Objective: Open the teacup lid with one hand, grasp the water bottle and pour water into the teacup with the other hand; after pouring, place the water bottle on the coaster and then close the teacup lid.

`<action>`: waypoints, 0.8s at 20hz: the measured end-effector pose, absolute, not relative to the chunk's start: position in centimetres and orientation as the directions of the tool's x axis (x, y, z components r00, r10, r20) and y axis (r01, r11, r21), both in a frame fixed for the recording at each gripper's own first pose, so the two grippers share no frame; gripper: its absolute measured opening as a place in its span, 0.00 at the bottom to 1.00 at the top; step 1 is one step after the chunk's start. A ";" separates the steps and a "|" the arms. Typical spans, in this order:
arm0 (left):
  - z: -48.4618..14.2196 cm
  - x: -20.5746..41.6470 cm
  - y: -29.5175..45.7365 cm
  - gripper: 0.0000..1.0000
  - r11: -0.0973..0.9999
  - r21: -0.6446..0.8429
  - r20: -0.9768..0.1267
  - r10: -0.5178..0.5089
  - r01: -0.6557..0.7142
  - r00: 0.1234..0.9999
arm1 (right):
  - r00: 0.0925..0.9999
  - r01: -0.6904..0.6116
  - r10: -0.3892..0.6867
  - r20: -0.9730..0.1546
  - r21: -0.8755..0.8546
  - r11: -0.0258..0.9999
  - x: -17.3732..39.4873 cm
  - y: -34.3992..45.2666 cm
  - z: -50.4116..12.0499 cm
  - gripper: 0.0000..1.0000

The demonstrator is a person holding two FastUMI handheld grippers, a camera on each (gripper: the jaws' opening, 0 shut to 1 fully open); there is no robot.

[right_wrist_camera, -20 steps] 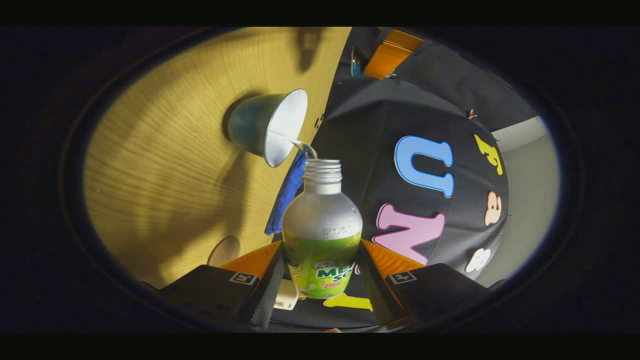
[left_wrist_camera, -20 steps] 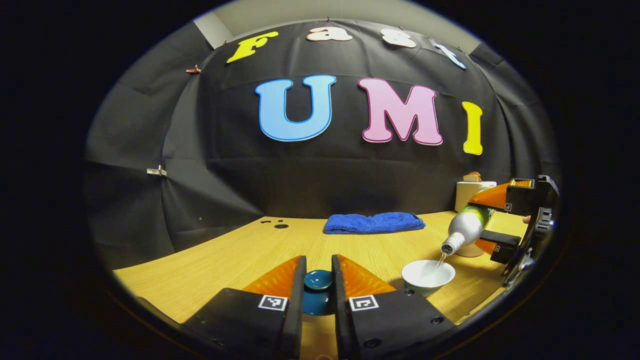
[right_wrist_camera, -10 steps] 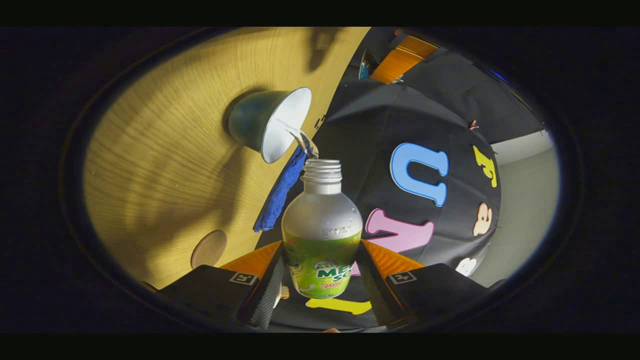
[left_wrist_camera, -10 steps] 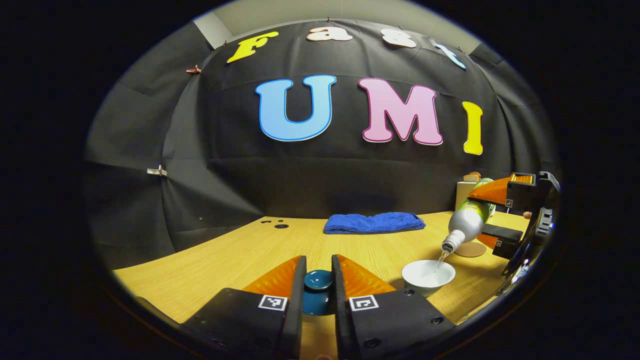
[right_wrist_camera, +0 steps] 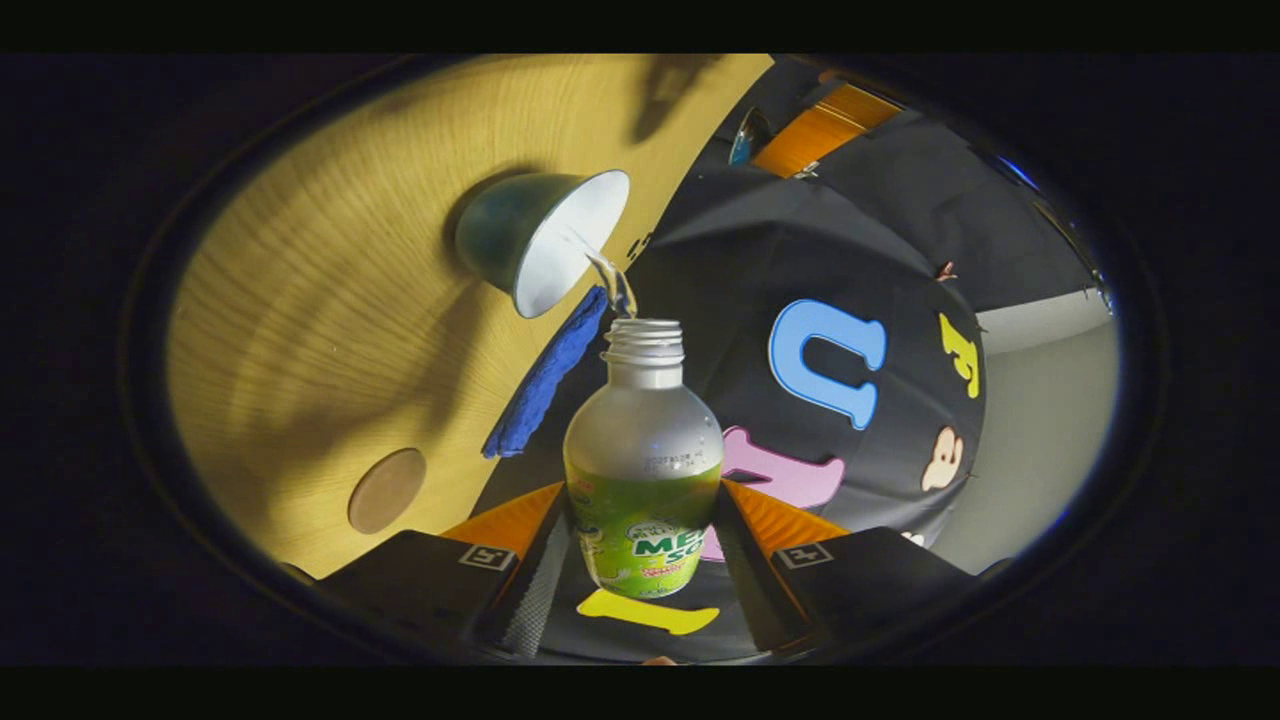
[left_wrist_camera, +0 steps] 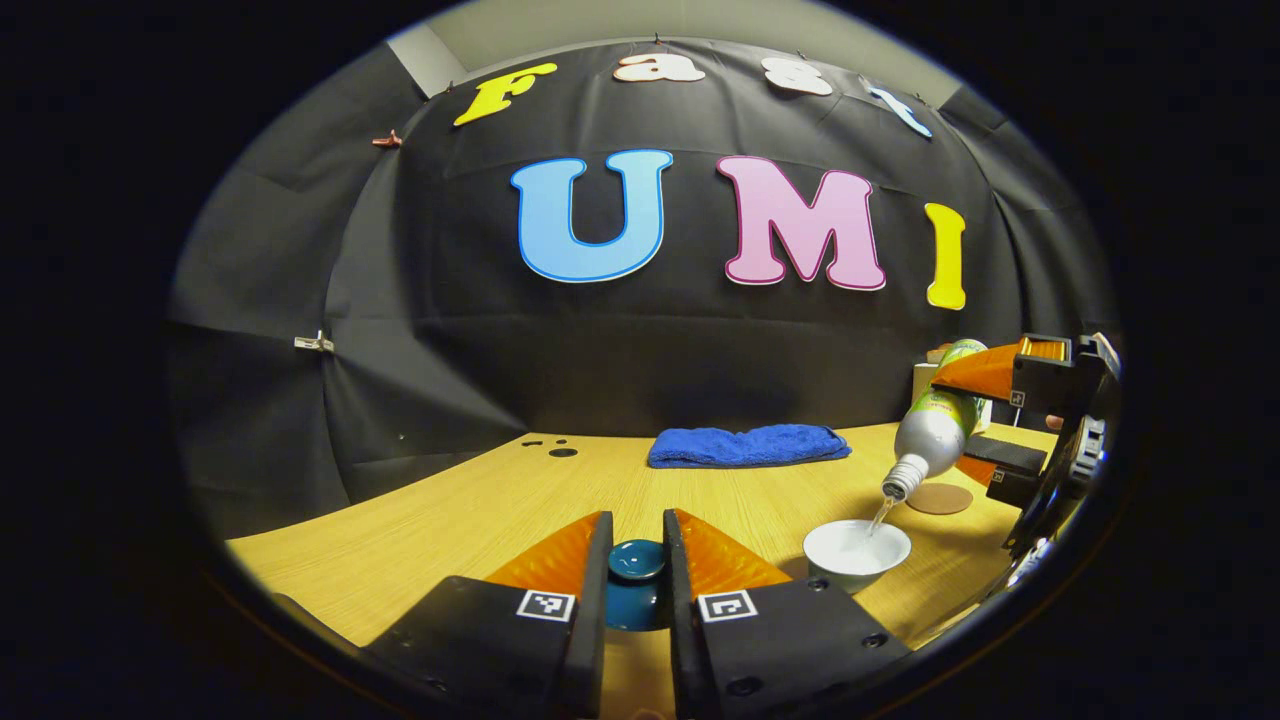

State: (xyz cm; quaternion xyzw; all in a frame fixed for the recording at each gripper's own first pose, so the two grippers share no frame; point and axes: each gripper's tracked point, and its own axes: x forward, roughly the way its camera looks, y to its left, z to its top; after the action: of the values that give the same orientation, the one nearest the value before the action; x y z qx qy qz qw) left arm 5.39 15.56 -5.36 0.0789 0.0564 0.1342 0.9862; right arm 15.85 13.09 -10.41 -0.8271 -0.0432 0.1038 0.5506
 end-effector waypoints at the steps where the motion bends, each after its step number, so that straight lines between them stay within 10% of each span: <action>1: -5.4 5.3 15.6 0.31 0.952 0.171 -0.090 0.274 -0.256 0.958 | 0.974 -0.035 0.190 -0.120 -0.917 -0.398 15.7 13.2 -10.1 0.79; 16: -5.3 5.4 15.5 0.31 0.952 0.171 -0.090 0.274 -0.256 0.958 | 0.958 0.130 0.286 -0.027 -0.846 -0.517 15.8 14.9 -6.9 0.79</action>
State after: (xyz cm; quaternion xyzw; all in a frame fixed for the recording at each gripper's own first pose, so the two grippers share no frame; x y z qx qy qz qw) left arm 5.43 15.54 -5.35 0.0789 0.0566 0.1342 0.9862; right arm 15.82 14.92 -6.92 -0.8669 -0.1201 0.0819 0.4768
